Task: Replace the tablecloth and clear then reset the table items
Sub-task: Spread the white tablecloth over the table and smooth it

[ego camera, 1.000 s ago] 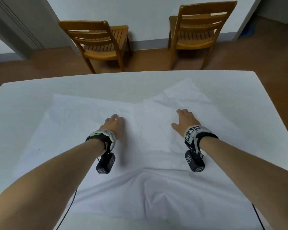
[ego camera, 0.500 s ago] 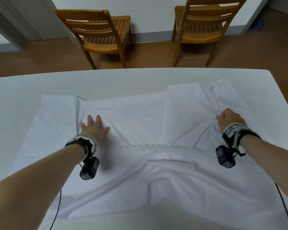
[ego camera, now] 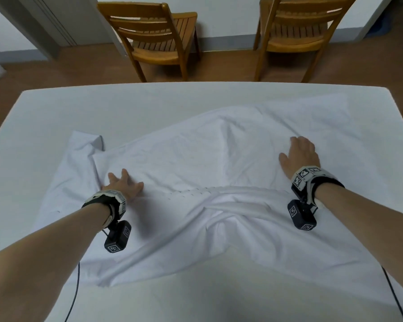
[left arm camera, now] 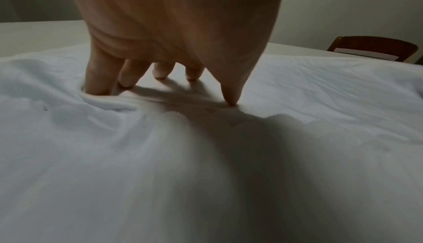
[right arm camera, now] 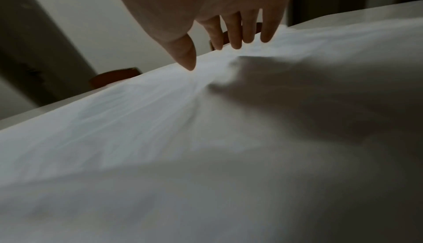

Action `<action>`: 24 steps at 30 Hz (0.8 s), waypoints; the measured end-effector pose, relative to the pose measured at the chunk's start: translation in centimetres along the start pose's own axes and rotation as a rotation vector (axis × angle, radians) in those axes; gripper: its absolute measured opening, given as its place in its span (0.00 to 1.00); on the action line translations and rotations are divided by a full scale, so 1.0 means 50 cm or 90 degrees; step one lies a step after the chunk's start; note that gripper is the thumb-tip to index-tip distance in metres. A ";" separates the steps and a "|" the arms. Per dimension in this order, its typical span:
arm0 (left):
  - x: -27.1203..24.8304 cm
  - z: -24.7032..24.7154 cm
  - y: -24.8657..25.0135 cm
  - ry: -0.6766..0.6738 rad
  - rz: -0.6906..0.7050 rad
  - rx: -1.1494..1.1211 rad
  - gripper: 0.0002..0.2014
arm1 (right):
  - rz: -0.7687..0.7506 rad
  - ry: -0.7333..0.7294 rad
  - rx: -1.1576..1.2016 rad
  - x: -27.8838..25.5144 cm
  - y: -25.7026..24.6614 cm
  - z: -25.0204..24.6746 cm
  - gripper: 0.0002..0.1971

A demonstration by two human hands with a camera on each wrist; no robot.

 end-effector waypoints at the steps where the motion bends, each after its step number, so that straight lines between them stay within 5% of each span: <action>1: -0.012 0.009 -0.012 -0.006 -0.005 -0.001 0.45 | -0.038 -0.021 -0.004 -0.017 -0.029 0.012 0.29; 9: -0.088 0.060 -0.193 -0.041 -0.114 -0.033 0.46 | -0.099 -0.257 -0.047 -0.127 -0.235 0.118 0.33; 15: -0.020 0.022 -0.340 -0.059 -0.153 -0.041 0.46 | -0.120 -0.280 -0.092 -0.115 -0.395 0.171 0.34; 24: 0.078 -0.008 -0.633 -0.084 -0.155 -0.029 0.47 | -0.247 -0.302 -0.145 -0.075 -0.768 0.248 0.33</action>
Point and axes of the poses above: each hand's wrist, its own x-axis towards the middle knuckle, its own z-axis out of the palm, y = z × x, the point moved 1 cm from there along x, towards the middle knuckle
